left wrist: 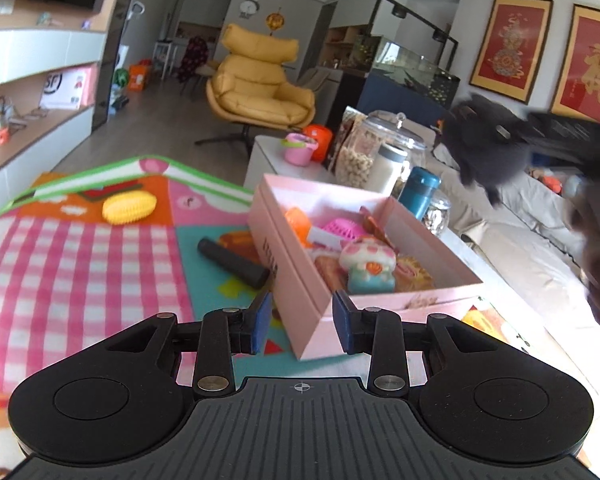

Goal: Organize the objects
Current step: 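Drop the squishy toy into the pink box with the left tool while the right tool grasps the black plush, then drop the black plush into the pink box with the right tool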

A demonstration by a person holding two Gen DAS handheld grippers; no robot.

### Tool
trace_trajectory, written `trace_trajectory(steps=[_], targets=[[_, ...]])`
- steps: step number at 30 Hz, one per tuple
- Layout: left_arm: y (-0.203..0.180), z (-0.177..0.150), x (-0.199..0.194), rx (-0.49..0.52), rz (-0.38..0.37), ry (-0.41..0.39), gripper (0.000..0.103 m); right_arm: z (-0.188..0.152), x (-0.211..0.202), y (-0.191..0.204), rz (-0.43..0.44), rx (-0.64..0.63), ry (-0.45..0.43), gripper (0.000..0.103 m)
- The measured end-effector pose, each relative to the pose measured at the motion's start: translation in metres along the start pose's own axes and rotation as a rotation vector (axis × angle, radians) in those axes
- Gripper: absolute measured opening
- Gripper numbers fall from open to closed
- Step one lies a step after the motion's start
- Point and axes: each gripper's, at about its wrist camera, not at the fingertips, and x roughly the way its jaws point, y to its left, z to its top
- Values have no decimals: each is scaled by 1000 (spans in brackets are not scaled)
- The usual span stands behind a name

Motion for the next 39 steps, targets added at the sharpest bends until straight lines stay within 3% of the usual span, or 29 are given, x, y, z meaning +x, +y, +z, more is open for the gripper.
trace_trajectory(steps=[4, 9, 11, 16, 19, 24, 30, 34, 39], targets=[[15, -10, -4, -30, 8, 20, 37, 13, 61, -1, -23, 46, 69, 80], [33, -19, -10, -80, 23, 30, 37, -12, 134, -11, -55, 131, 312, 80], [39, -21, -10, -94, 30, 31, 37, -26, 148, -12, -32, 153, 378, 80], [47, -24, -5, -118, 50, 43, 37, -39, 148, -9, -21, 152, 423, 84], [48, -26, -4, -120, 56, 51, 37, -44, 126, -9, -35, 129, 399, 87], [46, -22, -2, -108, 71, 50, 37, -47, 63, -10, -21, 119, 254, 96], [50, 7, 11, -26, 147, -3, 37, -72, -7, -8, -37, 73, 150, 99], [64, 36, 36, 108, 187, -38, 37, -98, -30, 1, -48, 6, 119, 101], [87, 65, 83, 306, 345, -17, 37, -126, -30, 11, 3, -11, 170, 101]])
